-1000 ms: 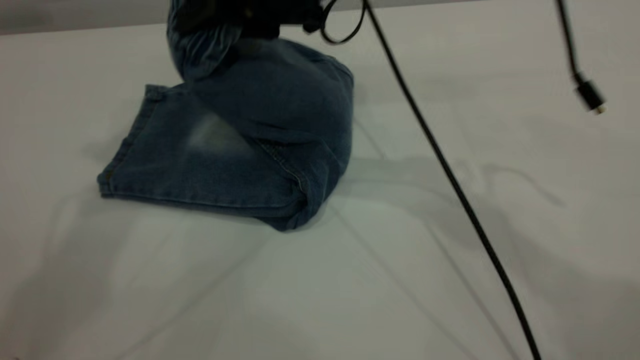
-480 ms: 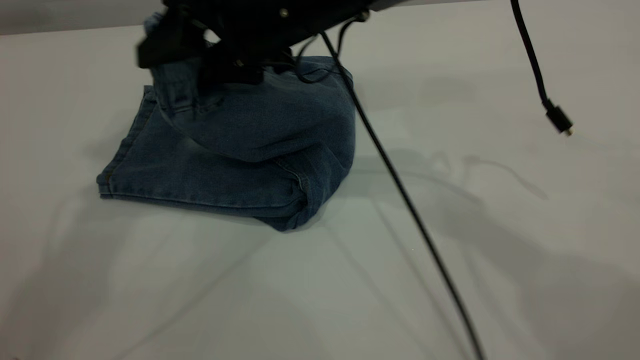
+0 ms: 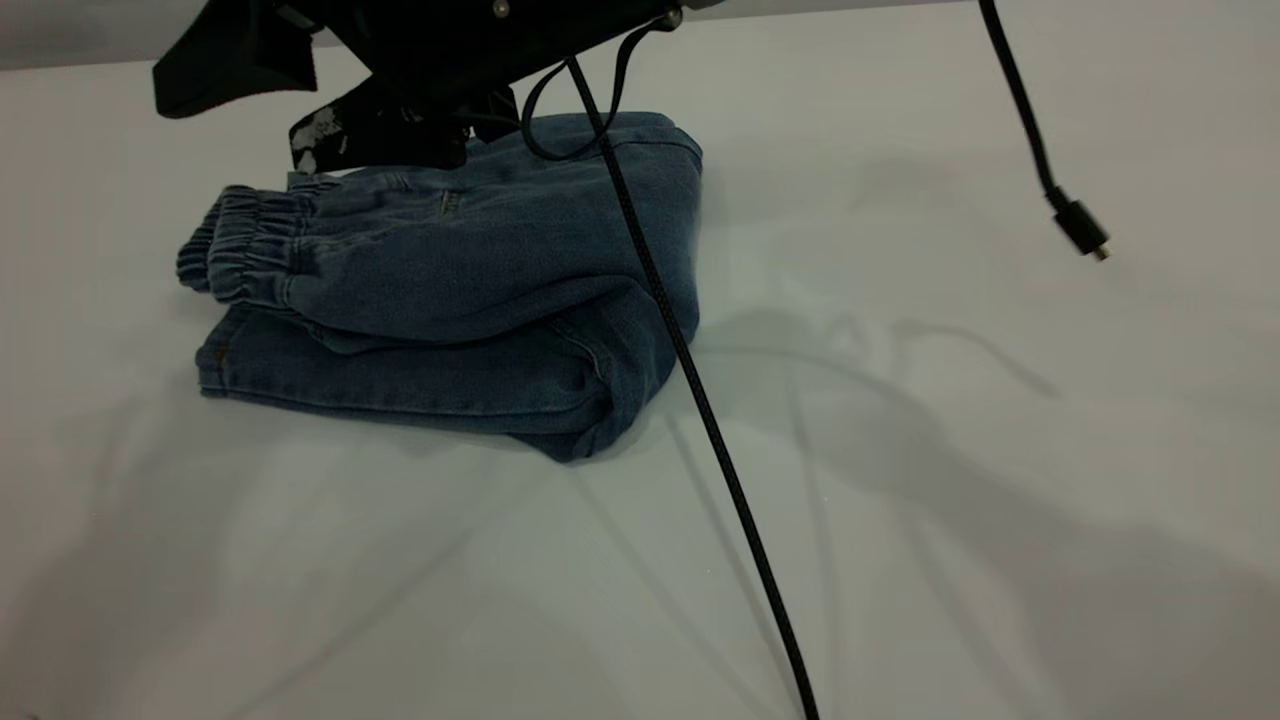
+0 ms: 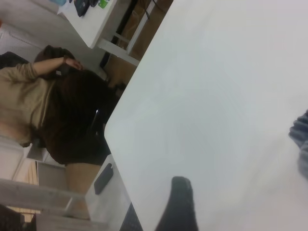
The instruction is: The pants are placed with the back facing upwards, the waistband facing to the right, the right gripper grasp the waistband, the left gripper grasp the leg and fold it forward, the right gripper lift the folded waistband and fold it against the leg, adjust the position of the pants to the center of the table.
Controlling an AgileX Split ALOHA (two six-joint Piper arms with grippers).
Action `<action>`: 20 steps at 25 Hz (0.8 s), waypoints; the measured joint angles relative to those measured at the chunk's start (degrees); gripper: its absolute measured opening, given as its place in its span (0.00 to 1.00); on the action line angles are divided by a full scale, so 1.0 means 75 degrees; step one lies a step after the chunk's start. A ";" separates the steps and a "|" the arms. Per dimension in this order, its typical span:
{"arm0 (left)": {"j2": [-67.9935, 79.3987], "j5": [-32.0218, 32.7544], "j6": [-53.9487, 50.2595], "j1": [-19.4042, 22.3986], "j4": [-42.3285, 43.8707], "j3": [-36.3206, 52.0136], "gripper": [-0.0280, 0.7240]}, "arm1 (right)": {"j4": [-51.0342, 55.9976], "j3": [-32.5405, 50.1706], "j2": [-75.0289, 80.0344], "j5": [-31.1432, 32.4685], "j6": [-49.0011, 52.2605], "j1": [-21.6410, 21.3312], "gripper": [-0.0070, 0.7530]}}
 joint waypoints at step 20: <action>-0.0410 -0.0114 -0.0356 0.0000 0.0400 0.0000 0.56 | -0.4449 -0.1574 -0.0463 -0.1520 0.4815 0.1300 0.68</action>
